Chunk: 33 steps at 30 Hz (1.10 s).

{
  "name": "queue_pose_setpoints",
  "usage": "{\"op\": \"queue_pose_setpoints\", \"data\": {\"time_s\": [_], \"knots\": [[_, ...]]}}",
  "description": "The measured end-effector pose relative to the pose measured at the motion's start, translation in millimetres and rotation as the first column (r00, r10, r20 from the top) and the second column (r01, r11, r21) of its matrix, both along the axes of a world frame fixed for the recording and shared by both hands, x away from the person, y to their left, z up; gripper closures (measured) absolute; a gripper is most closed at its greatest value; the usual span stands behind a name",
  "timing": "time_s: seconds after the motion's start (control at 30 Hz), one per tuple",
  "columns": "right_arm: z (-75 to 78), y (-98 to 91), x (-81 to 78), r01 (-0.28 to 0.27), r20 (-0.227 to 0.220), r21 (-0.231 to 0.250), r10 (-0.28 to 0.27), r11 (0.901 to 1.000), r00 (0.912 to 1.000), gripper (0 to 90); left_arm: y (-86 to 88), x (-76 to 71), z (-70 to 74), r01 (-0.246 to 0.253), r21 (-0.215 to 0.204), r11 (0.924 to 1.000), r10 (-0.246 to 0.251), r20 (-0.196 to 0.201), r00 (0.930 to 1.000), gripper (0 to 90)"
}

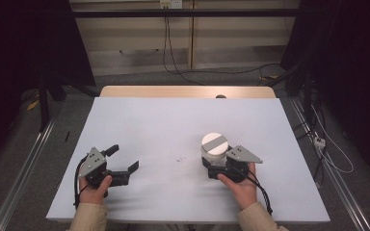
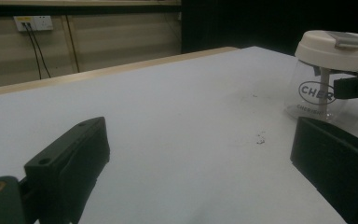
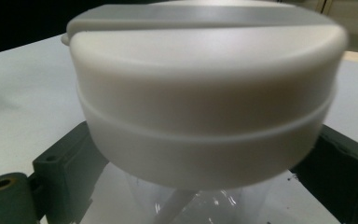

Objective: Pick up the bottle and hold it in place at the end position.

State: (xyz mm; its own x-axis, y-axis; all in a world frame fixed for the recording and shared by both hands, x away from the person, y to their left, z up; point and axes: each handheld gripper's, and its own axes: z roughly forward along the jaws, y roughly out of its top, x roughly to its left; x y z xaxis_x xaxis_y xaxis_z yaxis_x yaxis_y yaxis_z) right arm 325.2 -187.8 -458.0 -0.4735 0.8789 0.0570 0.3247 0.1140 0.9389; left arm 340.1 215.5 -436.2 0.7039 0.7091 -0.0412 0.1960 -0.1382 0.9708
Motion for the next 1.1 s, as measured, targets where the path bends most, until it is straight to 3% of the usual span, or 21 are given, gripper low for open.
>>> {"op": "queue_pose_setpoints", "data": {"time_s": [0.4, 0.6, 1.1], "knots": [[-1.9, 7.4, 8.5, 0.011, -0.012, 0.014, -0.01, 0.9998, 0.9999, 10.6, 1.3, 0.4, -0.9, -0.009, 0.006, 0.9999, 0.009, -0.001, 1.0, 4.0], [-1.9, 6.9, 9.5, 0.017, 0.005, 0.019, -0.017, 0.9997, 0.9998, 16.4, 0.4, 1.2, -1.3, -0.005, 0.013, 0.9999, 0.005, -0.001, 1.0, 4.0], [2.8, 4.6, 10.9, 0.001, 0.052, 0.008, -0.001, 1.0, 0.9987, 18.5, 0.1, 1.0, -1.1, -0.011, 0.007, 0.9999, 0.011, 0.0, 0.9999, 4.0]]}}
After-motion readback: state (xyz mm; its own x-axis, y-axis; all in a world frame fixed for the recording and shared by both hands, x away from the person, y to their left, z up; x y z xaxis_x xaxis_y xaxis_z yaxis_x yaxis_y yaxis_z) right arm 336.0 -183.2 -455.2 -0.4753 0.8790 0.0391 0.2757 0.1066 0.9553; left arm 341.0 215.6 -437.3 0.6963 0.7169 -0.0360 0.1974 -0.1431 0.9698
